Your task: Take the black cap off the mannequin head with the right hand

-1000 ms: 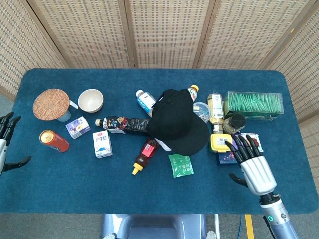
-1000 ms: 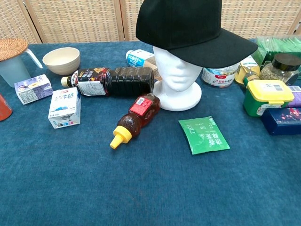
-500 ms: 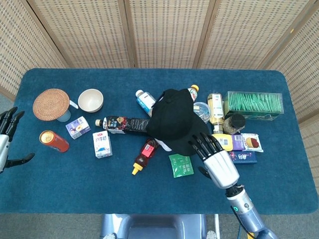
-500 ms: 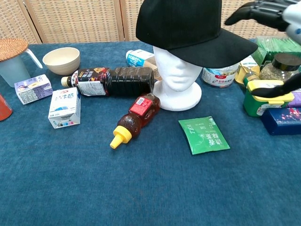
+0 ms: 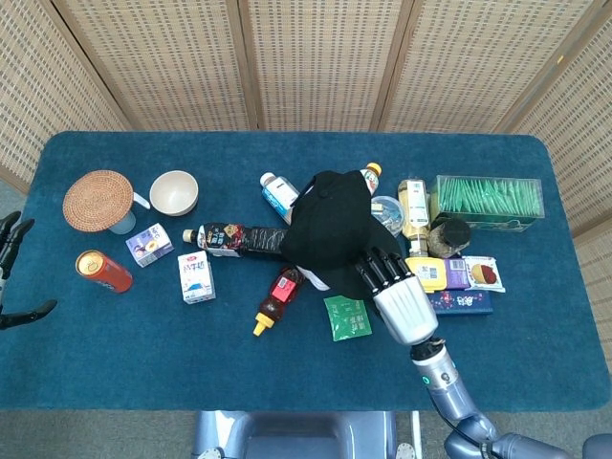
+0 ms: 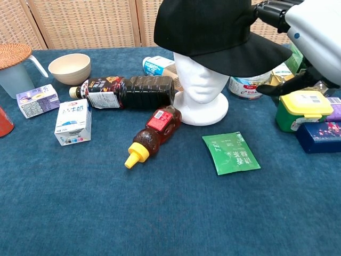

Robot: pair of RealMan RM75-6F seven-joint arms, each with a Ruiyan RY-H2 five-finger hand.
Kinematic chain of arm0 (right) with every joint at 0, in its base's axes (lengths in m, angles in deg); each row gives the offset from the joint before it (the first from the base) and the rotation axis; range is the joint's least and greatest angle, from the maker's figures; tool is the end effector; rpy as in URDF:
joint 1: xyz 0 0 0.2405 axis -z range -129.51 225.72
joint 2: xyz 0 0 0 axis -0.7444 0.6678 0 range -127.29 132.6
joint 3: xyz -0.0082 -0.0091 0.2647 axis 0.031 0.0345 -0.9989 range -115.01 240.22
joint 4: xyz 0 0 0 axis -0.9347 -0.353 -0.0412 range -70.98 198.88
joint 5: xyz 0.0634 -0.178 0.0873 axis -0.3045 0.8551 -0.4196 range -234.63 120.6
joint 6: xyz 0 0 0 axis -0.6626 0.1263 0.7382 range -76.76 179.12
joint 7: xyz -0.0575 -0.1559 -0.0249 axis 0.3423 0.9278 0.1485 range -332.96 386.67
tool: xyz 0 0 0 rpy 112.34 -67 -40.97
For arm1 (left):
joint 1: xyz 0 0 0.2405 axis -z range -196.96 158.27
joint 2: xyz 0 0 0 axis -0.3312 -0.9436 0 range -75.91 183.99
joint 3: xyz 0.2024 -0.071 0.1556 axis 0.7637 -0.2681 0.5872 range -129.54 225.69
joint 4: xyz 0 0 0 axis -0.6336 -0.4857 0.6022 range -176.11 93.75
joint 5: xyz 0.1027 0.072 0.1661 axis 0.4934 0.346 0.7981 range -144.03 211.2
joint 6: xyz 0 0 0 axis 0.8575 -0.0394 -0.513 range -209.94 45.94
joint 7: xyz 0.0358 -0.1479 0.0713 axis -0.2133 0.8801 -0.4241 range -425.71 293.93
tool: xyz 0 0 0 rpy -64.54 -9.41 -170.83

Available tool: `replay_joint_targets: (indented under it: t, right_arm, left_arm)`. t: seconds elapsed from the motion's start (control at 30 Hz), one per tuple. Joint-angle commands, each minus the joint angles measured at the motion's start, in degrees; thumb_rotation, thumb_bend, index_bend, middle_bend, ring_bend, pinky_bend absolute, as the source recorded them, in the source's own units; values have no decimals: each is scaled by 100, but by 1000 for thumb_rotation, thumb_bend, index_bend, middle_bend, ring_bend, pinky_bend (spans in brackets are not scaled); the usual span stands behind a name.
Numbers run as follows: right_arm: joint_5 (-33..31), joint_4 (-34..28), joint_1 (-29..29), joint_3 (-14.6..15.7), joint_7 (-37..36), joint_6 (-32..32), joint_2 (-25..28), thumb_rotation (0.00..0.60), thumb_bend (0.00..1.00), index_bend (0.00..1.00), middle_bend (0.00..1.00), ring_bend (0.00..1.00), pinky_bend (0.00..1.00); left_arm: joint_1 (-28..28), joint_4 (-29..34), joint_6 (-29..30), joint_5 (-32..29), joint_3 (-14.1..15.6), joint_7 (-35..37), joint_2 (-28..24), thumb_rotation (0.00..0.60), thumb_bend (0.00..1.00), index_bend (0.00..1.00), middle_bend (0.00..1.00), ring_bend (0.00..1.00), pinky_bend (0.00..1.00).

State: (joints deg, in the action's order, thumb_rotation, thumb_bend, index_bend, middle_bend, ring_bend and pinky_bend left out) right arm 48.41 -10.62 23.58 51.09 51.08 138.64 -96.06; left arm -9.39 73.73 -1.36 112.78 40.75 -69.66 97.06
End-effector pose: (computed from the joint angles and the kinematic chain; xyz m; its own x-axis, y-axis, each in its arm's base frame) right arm -0.1419 -0.2872 0.0174 0.3758 0.4161 0.8281 -0.6979 -0.4608 0.5483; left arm -0.2444 0.2363 0.2432 0.4154 -0.0175 0.9095 0.9091 -0.0276 -0.4157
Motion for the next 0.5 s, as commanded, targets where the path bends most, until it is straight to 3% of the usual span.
replay_joint_targets:
  t: [0.03,0.13,0.37,0.5]
  right_arm:
    - [67,396,-150,-53,-127,210,-257,600,0,253,301,283,395]
    - [107,654,-244,-60,-179,303,-360,600,14,299,347,335,451]
    - [287,1233,-427,-45,-709,771,-592,600,271,559,580,578,674]
    - [408,1685,-585,-84,-984,1108,-765,600,362,623,665,672,778]
  left_arm:
    - [-12,-33,17,8,5,43,-8,600,77,0,0,0,74]
    - [-10,-49,8,30,18,66,-13,600,77,0,0,0,75]
    - [9,-101,-31,-8,23,97,12,600,77,0,0,0,75]
    - [18,-125,-48,-7,29,116,13,600,77,0,0,0,75]
